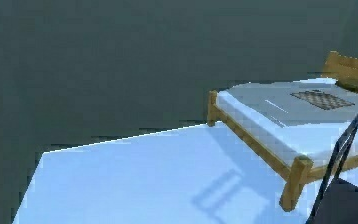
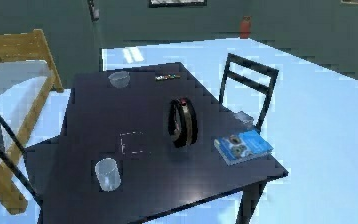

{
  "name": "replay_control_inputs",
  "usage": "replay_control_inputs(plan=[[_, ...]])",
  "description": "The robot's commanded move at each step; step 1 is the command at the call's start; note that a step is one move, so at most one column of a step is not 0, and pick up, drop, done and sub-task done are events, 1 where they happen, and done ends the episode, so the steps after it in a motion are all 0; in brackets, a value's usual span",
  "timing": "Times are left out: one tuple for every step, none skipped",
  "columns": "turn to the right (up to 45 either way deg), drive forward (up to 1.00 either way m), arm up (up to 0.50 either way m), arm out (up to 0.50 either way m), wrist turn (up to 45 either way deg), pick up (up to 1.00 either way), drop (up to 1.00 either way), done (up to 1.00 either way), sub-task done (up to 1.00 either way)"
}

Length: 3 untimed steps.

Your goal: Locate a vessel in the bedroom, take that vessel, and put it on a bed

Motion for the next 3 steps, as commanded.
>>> replay_control_inputs(plan=[[0.0, 0.1, 0.0, 0.0, 0.0, 0.0, 0.0, 0.0, 0.0], [-9.0, 0.0, 0.0, 0.0, 0.0, 0.0, 0.0, 0.0, 0.0], [0.0, 0.0, 0.5, 0.0, 0.0, 0.0, 0.0, 0.0, 0.0]])
